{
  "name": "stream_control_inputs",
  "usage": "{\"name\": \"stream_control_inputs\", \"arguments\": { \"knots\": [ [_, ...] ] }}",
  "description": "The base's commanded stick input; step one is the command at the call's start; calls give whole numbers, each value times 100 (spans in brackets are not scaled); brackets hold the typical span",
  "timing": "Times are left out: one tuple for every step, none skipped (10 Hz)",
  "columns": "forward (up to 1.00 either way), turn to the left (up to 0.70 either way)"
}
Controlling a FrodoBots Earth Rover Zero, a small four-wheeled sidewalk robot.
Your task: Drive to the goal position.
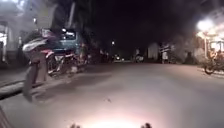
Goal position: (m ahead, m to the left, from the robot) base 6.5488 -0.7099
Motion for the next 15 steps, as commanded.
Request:
{"name": "stream_control_inputs", "arguments": {
  "knots": [
    [70,0],
    [70,0],
    [70,0],
    [70,0],
    [70,0],
    [70,0],
    [70,0],
    [70,0],
    [70,0],
    [70,0],
    [70,0],
    [70,0],
    [70,0],
    [70,0],
    [70,0]
  ]
}}
